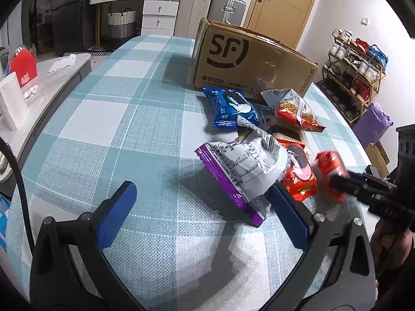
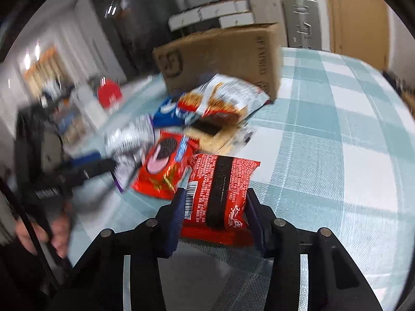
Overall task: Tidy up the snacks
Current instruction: 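Grasp the red wafer bag with the right gripper and lift, then grasp the purple-white bag with the left gripper while the right holds the red wafer bag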
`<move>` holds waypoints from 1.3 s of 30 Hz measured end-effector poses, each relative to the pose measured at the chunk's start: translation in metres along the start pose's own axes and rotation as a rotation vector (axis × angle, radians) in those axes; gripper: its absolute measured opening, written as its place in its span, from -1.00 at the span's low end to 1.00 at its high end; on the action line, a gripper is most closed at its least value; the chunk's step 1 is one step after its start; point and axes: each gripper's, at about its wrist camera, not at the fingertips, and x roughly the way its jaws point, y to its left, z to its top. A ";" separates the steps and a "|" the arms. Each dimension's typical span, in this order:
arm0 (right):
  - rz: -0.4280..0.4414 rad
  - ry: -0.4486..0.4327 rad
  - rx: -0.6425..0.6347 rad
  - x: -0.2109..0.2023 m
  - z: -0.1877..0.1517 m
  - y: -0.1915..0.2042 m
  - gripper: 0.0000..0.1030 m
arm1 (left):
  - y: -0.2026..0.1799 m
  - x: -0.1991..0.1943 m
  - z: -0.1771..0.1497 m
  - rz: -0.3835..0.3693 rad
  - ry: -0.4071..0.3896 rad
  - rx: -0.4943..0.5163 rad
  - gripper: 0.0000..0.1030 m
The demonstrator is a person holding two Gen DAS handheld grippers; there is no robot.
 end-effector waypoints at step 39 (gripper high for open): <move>0.151 -0.070 0.194 -0.006 0.011 -0.050 -0.12 | -0.032 0.037 0.034 -0.110 0.095 -0.009 0.98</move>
